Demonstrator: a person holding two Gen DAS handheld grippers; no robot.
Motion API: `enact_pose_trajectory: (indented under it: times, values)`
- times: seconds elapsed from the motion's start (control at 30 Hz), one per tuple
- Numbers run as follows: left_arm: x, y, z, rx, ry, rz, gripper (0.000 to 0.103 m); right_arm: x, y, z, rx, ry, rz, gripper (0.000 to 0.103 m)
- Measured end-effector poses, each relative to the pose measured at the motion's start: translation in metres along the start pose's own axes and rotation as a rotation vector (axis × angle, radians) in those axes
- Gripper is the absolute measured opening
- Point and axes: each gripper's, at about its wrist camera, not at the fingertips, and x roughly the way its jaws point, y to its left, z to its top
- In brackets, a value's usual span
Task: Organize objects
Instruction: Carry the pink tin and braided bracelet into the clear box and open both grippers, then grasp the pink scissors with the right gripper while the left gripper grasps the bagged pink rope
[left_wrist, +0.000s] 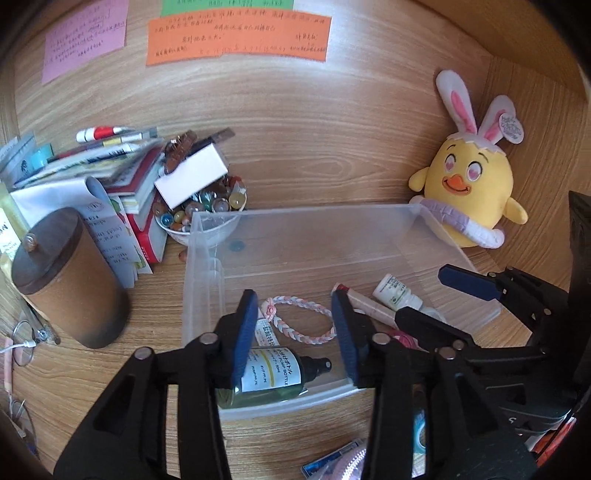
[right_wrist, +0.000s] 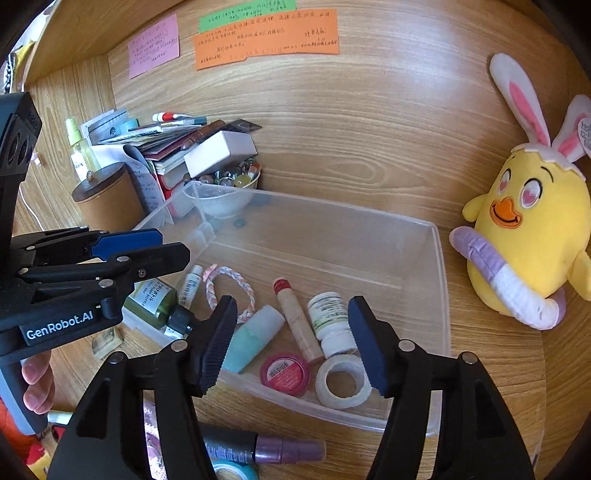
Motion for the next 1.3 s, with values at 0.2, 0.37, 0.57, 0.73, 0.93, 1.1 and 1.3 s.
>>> enact_pose_trajectory:
  times: [0.2,0.37,0.57,0.73,0.93,1.1,1.3]
  values:
    - [-0.034,-0.003,-0.004,0.034,-0.082,0.022,0.058,-0.026,0.003,-0.005,-0.021,-0.044,-0.012,0.071]
    - [-0.056,-0.002,-0.013,0.043,-0.116,0.028,0.061,-0.047,0.002,-0.017,-0.027,-0.064,-0.015,0.076]
    - [-0.068,0.006,-0.033,0.041,-0.094,0.025,0.062,-0.069,-0.008,-0.036,-0.011,-0.071,-0.021,0.077]
    - [-0.072,0.011,-0.053,0.038,-0.050,0.022,0.066,-0.078,-0.018,-0.057,0.015,-0.046,-0.032,0.077]
    - [-0.064,0.004,-0.081,0.033,0.053,-0.021,0.073,-0.081,-0.024,-0.091,0.027,0.014,-0.054,0.077]
    - [-0.057,-0.013,-0.099,0.065,0.093,-0.016,0.082,-0.076,-0.026,-0.114,0.048,0.080,0.001,0.077]
    - [-0.045,-0.028,-0.115,0.041,0.162,-0.075,0.094,-0.062,-0.011,-0.128,-0.009,0.169,0.079,0.077]
